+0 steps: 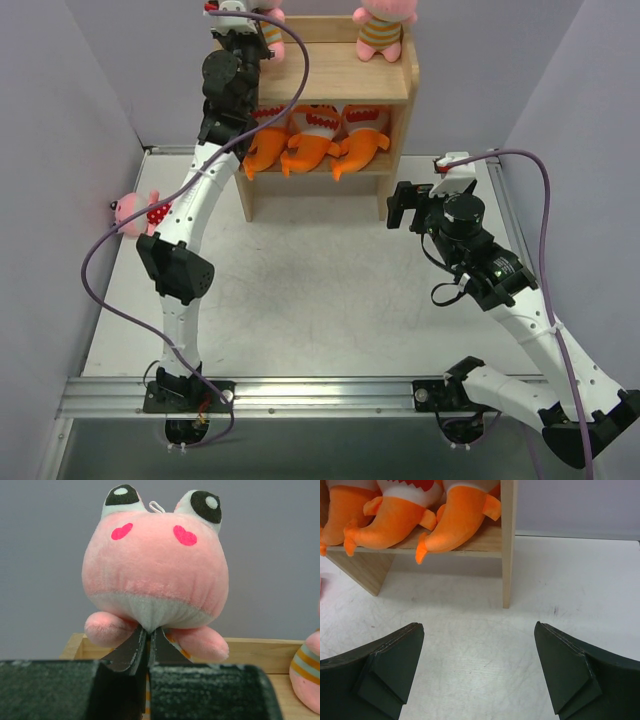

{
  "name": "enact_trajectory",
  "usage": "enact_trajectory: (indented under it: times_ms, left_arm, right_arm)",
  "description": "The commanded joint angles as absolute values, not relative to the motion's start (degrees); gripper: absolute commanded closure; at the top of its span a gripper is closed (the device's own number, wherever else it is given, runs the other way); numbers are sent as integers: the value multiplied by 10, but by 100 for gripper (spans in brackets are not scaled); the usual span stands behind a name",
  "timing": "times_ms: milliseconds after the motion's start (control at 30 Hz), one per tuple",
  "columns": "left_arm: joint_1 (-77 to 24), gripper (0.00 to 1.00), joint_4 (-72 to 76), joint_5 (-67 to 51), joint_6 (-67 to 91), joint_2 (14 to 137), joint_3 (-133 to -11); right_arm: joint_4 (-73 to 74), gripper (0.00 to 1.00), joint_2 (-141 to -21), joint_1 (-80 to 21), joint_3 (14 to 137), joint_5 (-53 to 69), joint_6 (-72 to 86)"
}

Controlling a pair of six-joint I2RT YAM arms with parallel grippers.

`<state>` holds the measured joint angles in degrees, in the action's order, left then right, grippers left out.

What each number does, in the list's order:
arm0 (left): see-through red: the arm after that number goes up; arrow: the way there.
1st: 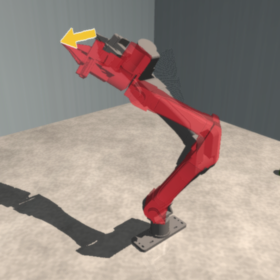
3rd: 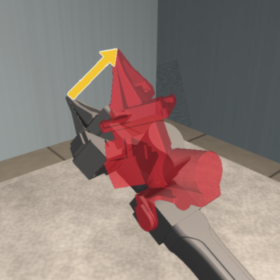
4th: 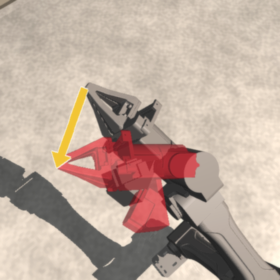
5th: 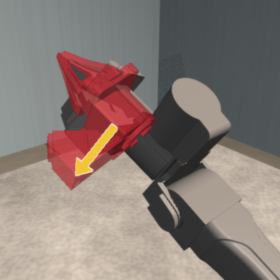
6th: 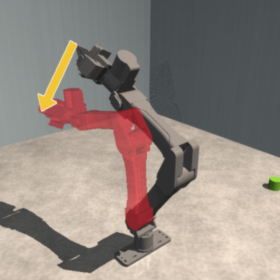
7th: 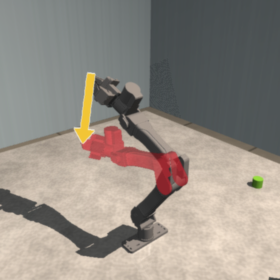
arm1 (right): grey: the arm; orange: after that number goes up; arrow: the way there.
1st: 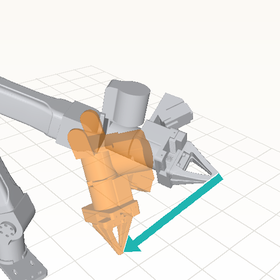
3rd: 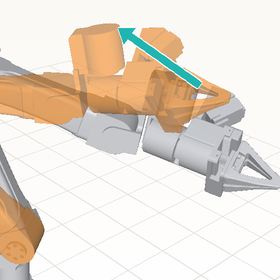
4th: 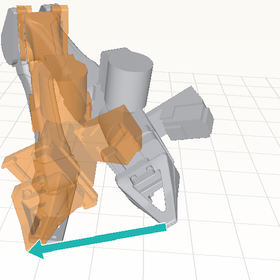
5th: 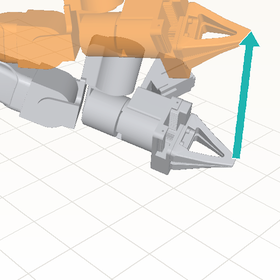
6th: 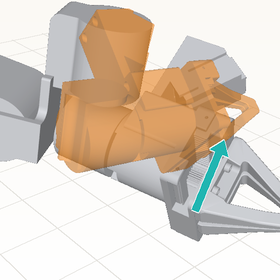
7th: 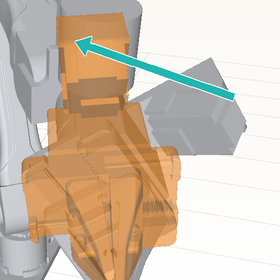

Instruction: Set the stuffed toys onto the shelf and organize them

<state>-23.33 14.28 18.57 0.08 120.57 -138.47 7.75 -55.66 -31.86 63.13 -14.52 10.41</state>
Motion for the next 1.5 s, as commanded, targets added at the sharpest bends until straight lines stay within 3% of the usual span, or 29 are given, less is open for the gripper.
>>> enact_trajectory:
  times_ms: [0,800,1133,1467]
  left_arm:
    - [-224,98,201,158,-18,1203,-1408]
    - [-182,98,236,140,18,1227,-1361]
    - [-181,93,272,143,1,1225,-1332]
    - [-181,75,281,130,2,1219,-1323]
  right_arm:
    - [63,2,-555,-315,649,-157,94]
    - [71,2,-545,-311,642,-170,92]
    - [76,2,-539,-309,645,-167,91]
    - [83,2,-526,-309,647,-165,99]
